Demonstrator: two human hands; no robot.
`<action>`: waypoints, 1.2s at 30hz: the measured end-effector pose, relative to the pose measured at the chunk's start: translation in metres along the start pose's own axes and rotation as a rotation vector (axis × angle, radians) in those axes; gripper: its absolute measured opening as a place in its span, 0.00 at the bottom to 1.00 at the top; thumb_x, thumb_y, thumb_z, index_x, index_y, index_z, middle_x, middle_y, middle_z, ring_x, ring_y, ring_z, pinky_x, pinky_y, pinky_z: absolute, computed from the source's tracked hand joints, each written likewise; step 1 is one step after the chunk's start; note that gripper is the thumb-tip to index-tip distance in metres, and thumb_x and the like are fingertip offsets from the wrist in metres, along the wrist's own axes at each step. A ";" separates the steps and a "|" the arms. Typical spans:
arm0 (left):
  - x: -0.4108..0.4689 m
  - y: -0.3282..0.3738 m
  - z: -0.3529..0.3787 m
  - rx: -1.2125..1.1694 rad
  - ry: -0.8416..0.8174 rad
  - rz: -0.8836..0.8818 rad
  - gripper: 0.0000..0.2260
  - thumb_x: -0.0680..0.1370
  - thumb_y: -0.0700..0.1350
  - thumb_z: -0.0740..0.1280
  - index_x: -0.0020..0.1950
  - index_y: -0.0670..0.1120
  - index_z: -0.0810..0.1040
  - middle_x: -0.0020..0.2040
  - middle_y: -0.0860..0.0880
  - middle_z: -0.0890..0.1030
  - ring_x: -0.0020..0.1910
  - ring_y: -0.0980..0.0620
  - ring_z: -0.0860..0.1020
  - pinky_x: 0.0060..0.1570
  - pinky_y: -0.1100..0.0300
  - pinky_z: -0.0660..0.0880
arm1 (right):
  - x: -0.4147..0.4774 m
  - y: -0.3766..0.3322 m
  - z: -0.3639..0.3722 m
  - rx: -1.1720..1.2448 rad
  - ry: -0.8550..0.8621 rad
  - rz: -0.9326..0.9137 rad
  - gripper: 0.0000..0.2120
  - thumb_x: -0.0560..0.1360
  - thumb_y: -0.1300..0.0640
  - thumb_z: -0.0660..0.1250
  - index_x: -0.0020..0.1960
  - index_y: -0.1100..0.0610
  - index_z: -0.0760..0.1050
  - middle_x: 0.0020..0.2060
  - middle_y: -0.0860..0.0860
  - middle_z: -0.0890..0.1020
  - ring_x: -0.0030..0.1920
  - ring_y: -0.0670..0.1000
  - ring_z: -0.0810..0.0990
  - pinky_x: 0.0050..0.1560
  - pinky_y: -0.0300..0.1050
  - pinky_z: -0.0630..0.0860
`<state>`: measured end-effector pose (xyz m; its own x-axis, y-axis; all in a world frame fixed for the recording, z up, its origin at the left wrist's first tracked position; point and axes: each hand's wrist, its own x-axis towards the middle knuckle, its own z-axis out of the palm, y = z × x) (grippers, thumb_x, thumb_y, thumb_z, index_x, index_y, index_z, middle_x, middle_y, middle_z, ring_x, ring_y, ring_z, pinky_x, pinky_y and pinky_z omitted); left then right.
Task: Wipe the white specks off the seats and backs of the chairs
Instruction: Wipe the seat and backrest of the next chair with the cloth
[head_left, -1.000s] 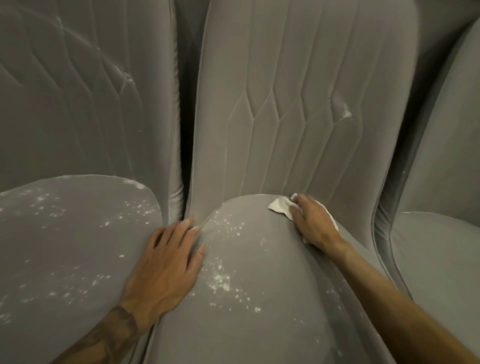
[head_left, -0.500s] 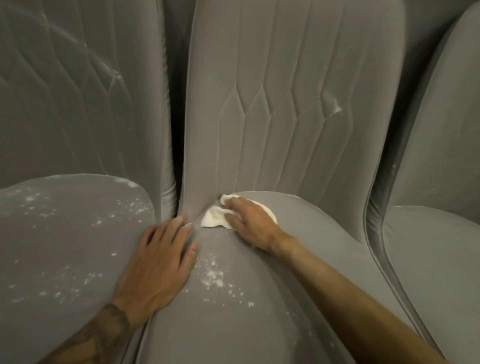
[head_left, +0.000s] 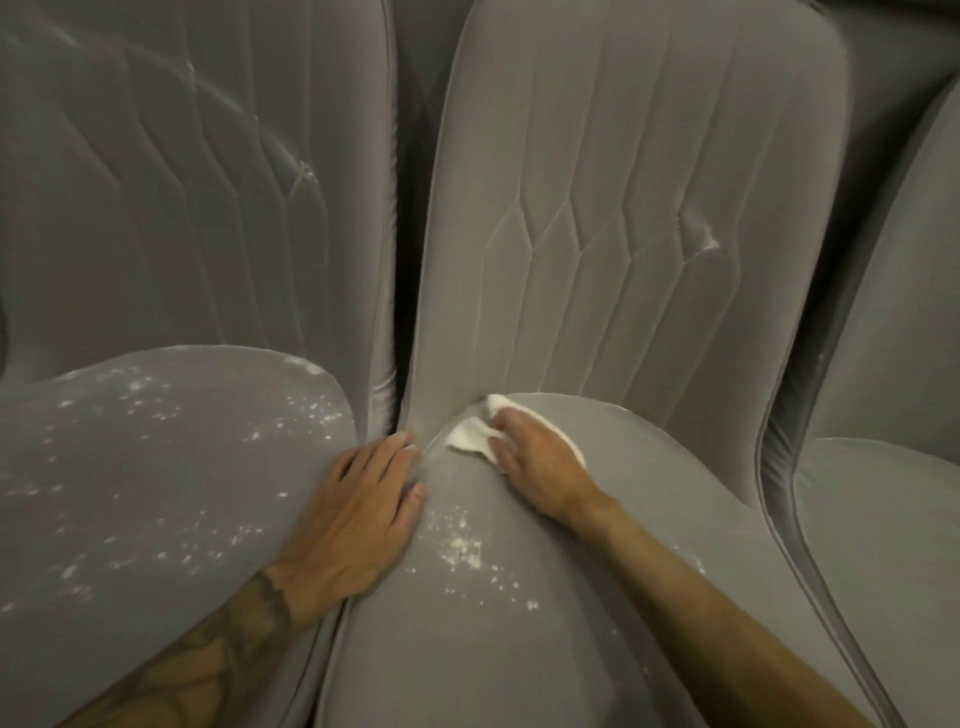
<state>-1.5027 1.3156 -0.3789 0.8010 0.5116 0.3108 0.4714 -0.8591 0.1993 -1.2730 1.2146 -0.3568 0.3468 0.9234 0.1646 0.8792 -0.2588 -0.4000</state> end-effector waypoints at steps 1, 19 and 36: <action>-0.002 -0.003 -0.004 0.007 -0.002 0.021 0.20 0.84 0.53 0.54 0.69 0.46 0.76 0.71 0.48 0.76 0.67 0.48 0.76 0.69 0.55 0.66 | 0.002 0.012 -0.007 -0.011 0.020 0.081 0.17 0.83 0.51 0.59 0.69 0.55 0.71 0.71 0.52 0.74 0.71 0.53 0.72 0.70 0.43 0.65; -0.014 -0.019 -0.003 0.077 0.012 0.034 0.19 0.85 0.49 0.52 0.68 0.44 0.76 0.69 0.45 0.76 0.68 0.45 0.74 0.70 0.50 0.69 | -0.003 0.031 -0.013 -0.019 0.120 0.268 0.20 0.84 0.54 0.58 0.74 0.58 0.69 0.74 0.54 0.71 0.75 0.54 0.67 0.74 0.41 0.58; -0.016 -0.018 -0.008 0.069 0.001 0.041 0.21 0.85 0.49 0.51 0.68 0.42 0.76 0.68 0.42 0.77 0.68 0.42 0.75 0.70 0.45 0.72 | -0.015 0.008 -0.003 0.004 -0.048 0.149 0.19 0.84 0.49 0.58 0.73 0.52 0.72 0.73 0.50 0.72 0.74 0.50 0.68 0.71 0.34 0.56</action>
<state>-1.5267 1.3225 -0.3803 0.8199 0.4757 0.3184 0.4622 -0.8783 0.1220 -1.2698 1.1982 -0.3600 0.4569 0.8875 0.0600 0.8180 -0.3927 -0.4204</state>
